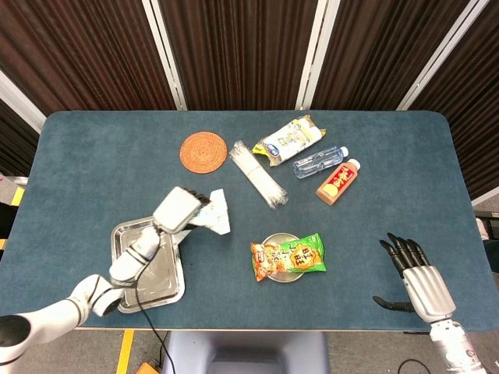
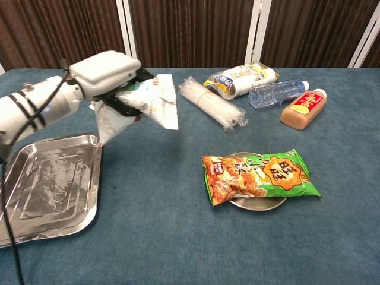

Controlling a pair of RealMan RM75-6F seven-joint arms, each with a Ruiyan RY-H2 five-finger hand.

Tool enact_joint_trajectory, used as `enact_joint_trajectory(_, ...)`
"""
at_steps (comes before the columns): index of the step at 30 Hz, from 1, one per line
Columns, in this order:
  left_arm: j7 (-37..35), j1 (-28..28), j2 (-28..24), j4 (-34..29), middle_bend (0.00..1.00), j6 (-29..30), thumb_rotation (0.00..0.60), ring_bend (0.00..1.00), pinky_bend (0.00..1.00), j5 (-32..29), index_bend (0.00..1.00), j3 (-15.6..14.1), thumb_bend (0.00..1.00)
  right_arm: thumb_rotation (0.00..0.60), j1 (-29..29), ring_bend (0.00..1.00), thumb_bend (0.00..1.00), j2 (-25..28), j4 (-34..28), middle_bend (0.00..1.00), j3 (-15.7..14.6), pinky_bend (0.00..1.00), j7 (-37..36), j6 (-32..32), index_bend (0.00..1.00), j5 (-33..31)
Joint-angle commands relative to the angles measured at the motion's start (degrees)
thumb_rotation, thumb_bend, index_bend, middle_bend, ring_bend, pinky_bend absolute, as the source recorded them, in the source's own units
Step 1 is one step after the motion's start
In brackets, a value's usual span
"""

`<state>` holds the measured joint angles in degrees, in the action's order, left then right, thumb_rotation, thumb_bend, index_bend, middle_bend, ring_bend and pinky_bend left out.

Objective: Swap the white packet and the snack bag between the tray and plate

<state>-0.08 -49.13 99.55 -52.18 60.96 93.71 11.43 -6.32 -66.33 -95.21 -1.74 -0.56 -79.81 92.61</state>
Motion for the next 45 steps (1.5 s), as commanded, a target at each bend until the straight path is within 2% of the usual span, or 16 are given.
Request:
enact_joint_trajectory(1,-2.39,-7.60,8.13,9.42,0.77,-3.86,0.600,0.64,0.75,-0.88,0.68,2.23,0.45,0.600,-1.18,0.00,0.21,-0.12,0.44,0.00,0.81,0.00,-0.70,2.25,0.00,-2.16)
enact_joint_trajectory(3,-2.60,-9.55,10.53,12.57,0.74,-5.21,0.600,0.63,0.73,-1.22,0.66,2.17,0.45,0.600,-1.61,0.00,0.21,0.07,0.52,0.00,1.13,0.00,-1.24,3.14,0.00,-3.05)
enact_joint_trajectory(4,-2.45,-10.59,11.93,14.41,0.68,-6.20,0.600,0.59,0.69,-1.60,0.61,2.10,0.45,0.600,-1.74,0.00,0.21,0.27,0.54,0.00,1.37,0.00,-1.72,3.26,0.00,-3.43)
enact_joint_trajectory(7,-1.99,-12.54,14.70,17.99,0.44,-8.06,0.600,0.39,0.51,-2.65,0.37,2.16,0.43,0.600,-1.69,0.00,0.20,0.72,0.60,0.00,1.80,0.00,-2.92,2.79,0.00,-3.86)
enact_joint_trajectory(10,-2.29,-14.13,16.91,21.18,0.17,-9.58,0.600,0.16,0.31,-3.90,0.07,2.35,0.42,0.600,-1.78,0.00,0.21,1.04,0.82,0.00,1.94,0.00,-3.86,2.87,0.00,-4.15)
enact_joint_trajectory(11,-2.41,-14.39,17.34,21.87,0.11,-9.85,0.600,0.10,0.26,-4.31,0.02,2.42,0.41,0.600,-1.86,0.00,0.21,1.11,0.89,0.00,1.92,0.00,-4.05,3.04,0.00,-4.20)
enact_joint_trajectory(13,-2.98,-14.54,17.74,22.60,0.02,-10.03,0.600,0.02,0.18,-5.28,0.00,2.51,0.40,0.600,-2.02,0.00,0.21,1.20,1.01,0.00,1.80,0.00,-4.34,3.33,0.00,-4.12)
enact_joint_trajectory(16,-3.62,-14.03,16.72,21.20,0.00,-10.93,0.600,0.00,0.13,-6.37,0.00,2.27,0.38,0.600,-2.03,0.00,0.21,1.28,0.98,0.00,1.66,0.00,-4.44,3.26,0.00,-3.90)
enact_joint_trajectory(21,0.95,-11.55,11.22,11.79,0.00,-14.91,0.600,0.00,0.11,-9.72,0.00,1.71,0.37,0.600,-1.84,0.00,0.21,1.40,0.55,0.00,1.29,0.00,-4.49,2.68,0.00,-3.18)
enact_joint_trajectory(26,11.41,-7.76,3.86,-1.89,0.00,-18.64,0.600,0.00,0.09,-15.36,0.00,1.04,0.36,0.600,-1.60,0.00,0.21,1.56,0.13,0.00,0.68,0.00,-4.53,1.85,0.00,-1.75)
enact_joint_trajectory(29,22.48,-4.62,-2.07,-11.91,0.00,-19.96,0.600,0.00,0.09,-21.91,0.00,-0.09,0.36,0.600,-1.60,0.00,0.21,1.69,-0.18,0.00,-0.14,0.00,-4.65,1.70,0.00,-0.21)
enact_joint_trajectory(33,35.21,0.46,-9.30,-26.19,0.00,-13.09,0.600,0.00,0.07,-29.39,0.00,-2.08,0.36,0.600,-1.49,0.00,0.21,1.83,-0.29,0.00,-1.24,0.00,-4.75,1.13,0.00,2.02)
enact_joint_trajectory(35,36.38,3.38,-12.77,-32.63,0.00,-8.59,0.600,0.00,0.07,-28.74,0.00,-3.66,0.35,0.600,-1.48,0.00,0.21,1.64,-0.28,0.00,-1.86,0.00,-4.58,0.92,0.00,3.34)
enact_joint_trajectory(38,34.25,9.65,-18.44,-41.01,0.00,0.30,0.600,0.00,0.06,-21.96,0.00,-8.31,0.35,0.600,-2.21,0.00,0.21,0.46,0.16,0.00,-2.38,0.00,-4.60,1.42,0.00,5.23)
enact_joint_trajectory(40,31.02,14.58,-21.58,-43.64,0.00,6.89,0.600,0.00,0.06,-14.47,0.00,-13.33,0.36,0.600,-3.35,0.00,0.21,-0.94,0.38,0.00,-1.99,0.00,-4.17,3.01,0.00,5.18)
enact_joint_trajectory(45,19.71,25.17,-24.25,-40.26,0.00,21.35,0.600,0.00,0.04,-2.38,0.00,-21.51,0.36,0.600,-8.05,0.00,0.22,-3.87,-2.24,0.00,0.91,0.00,-0.58,8.62,0.00,3.73)
